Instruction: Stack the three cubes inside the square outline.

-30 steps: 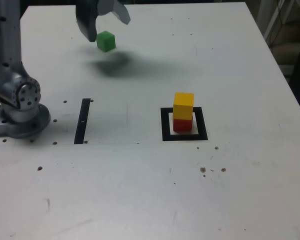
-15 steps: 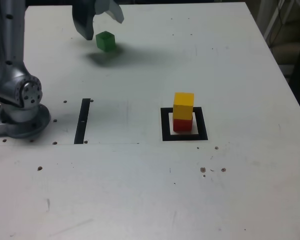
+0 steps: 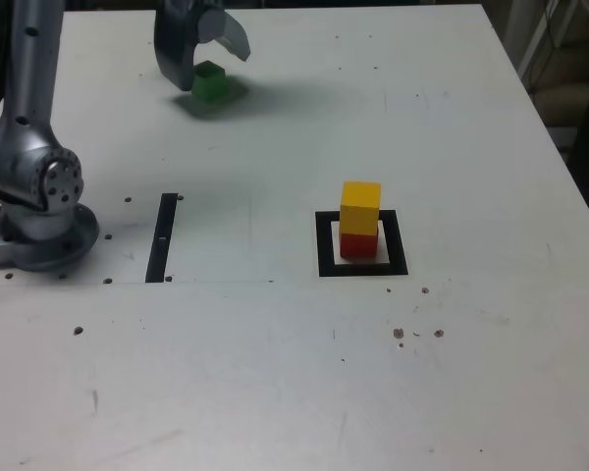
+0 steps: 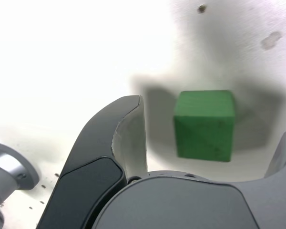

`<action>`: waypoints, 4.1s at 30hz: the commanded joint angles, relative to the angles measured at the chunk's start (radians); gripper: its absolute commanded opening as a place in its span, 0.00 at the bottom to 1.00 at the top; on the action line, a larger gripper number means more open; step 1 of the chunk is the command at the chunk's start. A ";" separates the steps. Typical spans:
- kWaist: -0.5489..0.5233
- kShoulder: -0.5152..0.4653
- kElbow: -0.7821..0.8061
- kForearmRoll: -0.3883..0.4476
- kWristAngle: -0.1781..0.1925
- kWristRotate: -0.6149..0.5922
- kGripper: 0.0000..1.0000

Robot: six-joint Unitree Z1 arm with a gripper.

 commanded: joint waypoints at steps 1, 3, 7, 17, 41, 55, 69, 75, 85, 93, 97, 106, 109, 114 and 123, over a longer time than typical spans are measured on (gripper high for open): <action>0.002 0.020 -0.017 0.000 -0.004 0.002 0.96; 0.003 0.032 -0.026 0.002 -0.007 0.002 0.94; 0.003 0.052 -0.041 0.006 -0.013 0.002 0.87; 0.000 0.074 -0.066 0.006 -0.014 0.003 0.51; -0.006 0.062 -0.064 -0.001 -0.012 0.011 0.29; -0.106 -0.043 -0.046 0.040 -0.024 0.054 0.29; -0.340 -0.168 -0.003 0.084 -0.060 0.040 0.29; -0.438 -0.216 0.014 0.097 -0.073 0.002 0.29; -0.630 -0.261 0.006 0.146 -0.080 -0.085 0.29; -0.795 -0.266 -0.035 0.190 -0.090 -0.165 0.29; -0.891 -0.244 -0.107 0.248 -0.082 -0.203 0.29; -1.023 -0.156 -0.247 0.334 -0.079 -0.243 0.29; -1.045 -0.131 -0.269 0.341 -0.084 -0.252 0.29; -1.074 -0.093 -0.309 0.345 -0.096 -0.268 0.29; -1.108 -0.041 -0.348 0.346 -0.104 -0.281 0.29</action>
